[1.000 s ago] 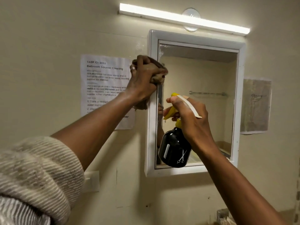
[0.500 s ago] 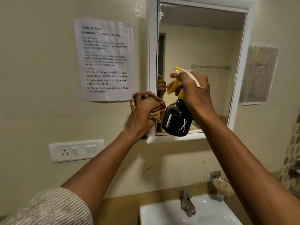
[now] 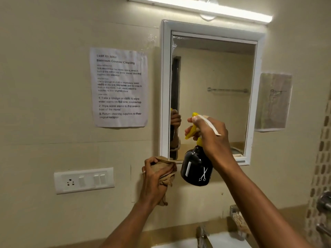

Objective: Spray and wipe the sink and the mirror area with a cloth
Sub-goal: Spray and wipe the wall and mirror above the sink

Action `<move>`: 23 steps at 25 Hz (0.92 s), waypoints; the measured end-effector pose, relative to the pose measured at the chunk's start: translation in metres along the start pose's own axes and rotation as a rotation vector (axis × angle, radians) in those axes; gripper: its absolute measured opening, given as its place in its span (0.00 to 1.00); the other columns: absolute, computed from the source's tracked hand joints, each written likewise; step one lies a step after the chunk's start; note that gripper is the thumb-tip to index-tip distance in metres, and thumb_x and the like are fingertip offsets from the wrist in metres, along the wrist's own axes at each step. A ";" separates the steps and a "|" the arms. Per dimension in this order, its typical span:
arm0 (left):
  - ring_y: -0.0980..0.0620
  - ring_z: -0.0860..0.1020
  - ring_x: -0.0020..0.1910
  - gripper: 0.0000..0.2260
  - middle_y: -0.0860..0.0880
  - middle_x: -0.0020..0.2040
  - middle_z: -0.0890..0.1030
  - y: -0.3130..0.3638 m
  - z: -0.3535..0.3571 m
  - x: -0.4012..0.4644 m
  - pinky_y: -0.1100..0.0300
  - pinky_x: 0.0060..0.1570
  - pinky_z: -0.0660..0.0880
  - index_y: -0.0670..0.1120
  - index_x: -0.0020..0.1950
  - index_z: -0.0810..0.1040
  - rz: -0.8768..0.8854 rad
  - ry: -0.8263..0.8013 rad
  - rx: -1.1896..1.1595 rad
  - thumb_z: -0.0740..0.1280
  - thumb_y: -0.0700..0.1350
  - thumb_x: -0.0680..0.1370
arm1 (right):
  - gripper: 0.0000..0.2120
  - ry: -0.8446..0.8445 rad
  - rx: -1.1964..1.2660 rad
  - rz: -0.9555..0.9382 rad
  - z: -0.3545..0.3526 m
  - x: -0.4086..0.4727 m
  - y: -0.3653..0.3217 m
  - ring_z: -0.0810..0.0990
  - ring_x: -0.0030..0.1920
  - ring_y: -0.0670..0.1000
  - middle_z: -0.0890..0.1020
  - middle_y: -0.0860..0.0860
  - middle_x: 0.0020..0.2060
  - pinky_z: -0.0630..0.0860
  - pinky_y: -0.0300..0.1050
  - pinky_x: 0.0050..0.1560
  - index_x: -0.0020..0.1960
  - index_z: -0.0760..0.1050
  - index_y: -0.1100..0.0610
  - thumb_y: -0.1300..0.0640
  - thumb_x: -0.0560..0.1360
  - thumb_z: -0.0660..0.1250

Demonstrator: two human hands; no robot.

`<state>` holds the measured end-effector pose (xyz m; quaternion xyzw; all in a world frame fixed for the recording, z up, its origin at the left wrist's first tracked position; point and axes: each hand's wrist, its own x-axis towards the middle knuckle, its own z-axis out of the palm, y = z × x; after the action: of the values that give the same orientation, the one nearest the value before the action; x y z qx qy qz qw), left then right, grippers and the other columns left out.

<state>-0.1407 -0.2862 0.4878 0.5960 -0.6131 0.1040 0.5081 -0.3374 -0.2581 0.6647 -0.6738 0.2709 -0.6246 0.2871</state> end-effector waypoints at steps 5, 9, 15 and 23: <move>0.53 0.75 0.53 0.15 0.50 0.52 0.74 -0.013 -0.019 -0.025 0.71 0.50 0.74 0.56 0.49 0.86 -0.209 -0.233 -0.168 0.70 0.37 0.73 | 0.13 -0.056 -0.016 -0.006 -0.004 -0.005 -0.006 0.86 0.41 0.50 0.88 0.52 0.39 0.78 0.40 0.39 0.43 0.83 0.47 0.52 0.83 0.63; 0.46 0.79 0.36 0.10 0.47 0.32 0.80 0.020 -0.056 0.015 0.59 0.32 0.74 0.43 0.37 0.81 -0.702 0.315 -0.702 0.66 0.31 0.73 | 0.13 -0.040 -0.001 -0.065 -0.010 0.009 -0.015 0.87 0.40 0.48 0.88 0.51 0.39 0.82 0.41 0.41 0.43 0.82 0.46 0.52 0.83 0.64; 0.48 0.76 0.24 0.05 0.41 0.31 0.75 0.117 -0.142 0.157 0.60 0.26 0.72 0.39 0.37 0.76 -0.308 0.615 -1.027 0.65 0.34 0.74 | 0.15 -0.111 -0.003 -0.194 -0.005 0.035 -0.037 0.86 0.38 0.47 0.87 0.52 0.37 0.80 0.36 0.38 0.43 0.85 0.57 0.53 0.83 0.64; 0.52 0.67 0.54 0.23 0.42 0.65 0.63 0.225 -0.181 0.293 0.68 0.54 0.69 0.50 0.60 0.79 0.126 0.745 -0.307 0.60 0.29 0.72 | 0.17 0.063 -0.013 -0.404 -0.003 0.113 -0.114 0.85 0.32 0.53 0.86 0.59 0.33 0.77 0.41 0.29 0.42 0.82 0.66 0.55 0.81 0.64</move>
<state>-0.1719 -0.2767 0.8977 0.3960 -0.4308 0.2511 0.7710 -0.3317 -0.2616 0.8247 -0.6966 0.1431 -0.6883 0.1429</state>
